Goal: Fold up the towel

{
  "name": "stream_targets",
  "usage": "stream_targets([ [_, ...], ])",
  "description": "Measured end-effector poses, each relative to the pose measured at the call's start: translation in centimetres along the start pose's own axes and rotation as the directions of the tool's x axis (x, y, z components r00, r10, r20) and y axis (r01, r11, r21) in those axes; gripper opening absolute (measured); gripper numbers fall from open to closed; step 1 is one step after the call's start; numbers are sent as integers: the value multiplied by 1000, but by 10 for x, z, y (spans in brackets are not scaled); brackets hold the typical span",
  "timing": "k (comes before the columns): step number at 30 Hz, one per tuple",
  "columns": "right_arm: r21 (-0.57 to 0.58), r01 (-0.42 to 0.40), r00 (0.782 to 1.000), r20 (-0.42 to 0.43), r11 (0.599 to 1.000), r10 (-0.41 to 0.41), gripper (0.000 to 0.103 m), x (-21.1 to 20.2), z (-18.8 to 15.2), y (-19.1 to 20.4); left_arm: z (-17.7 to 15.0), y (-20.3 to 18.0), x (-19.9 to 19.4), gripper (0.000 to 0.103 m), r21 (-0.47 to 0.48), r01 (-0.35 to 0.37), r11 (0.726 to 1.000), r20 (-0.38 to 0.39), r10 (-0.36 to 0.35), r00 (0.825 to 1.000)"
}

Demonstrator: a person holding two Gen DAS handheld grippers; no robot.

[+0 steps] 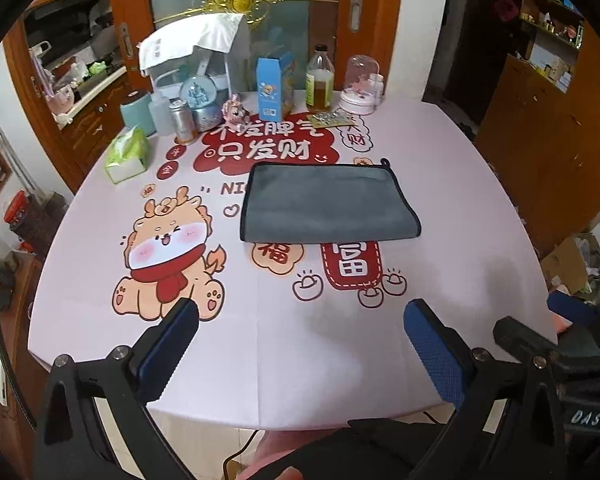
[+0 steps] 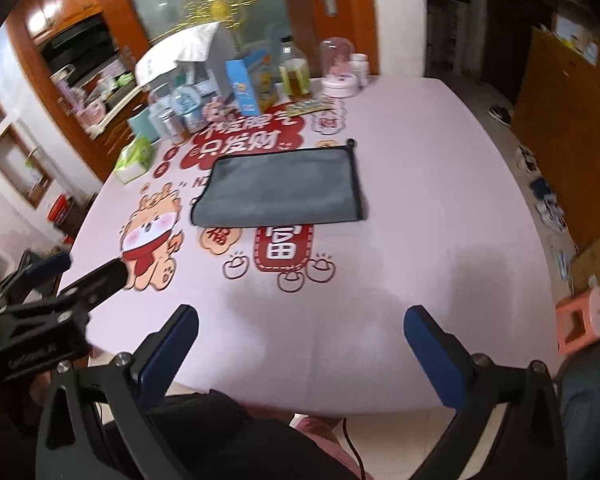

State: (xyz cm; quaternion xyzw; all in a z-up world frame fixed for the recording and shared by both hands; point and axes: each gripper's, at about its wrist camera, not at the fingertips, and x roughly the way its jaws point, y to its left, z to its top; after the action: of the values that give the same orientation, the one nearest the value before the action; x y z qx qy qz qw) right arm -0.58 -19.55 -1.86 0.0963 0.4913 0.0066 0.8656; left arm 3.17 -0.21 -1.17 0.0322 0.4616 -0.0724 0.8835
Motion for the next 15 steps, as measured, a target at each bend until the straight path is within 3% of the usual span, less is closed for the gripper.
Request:
stream_targets([
  [15,-49,7,991,135,999,-1,103,-16,-13,30,-12,16,-9,102,-50,-108,993,41,110,993],
])
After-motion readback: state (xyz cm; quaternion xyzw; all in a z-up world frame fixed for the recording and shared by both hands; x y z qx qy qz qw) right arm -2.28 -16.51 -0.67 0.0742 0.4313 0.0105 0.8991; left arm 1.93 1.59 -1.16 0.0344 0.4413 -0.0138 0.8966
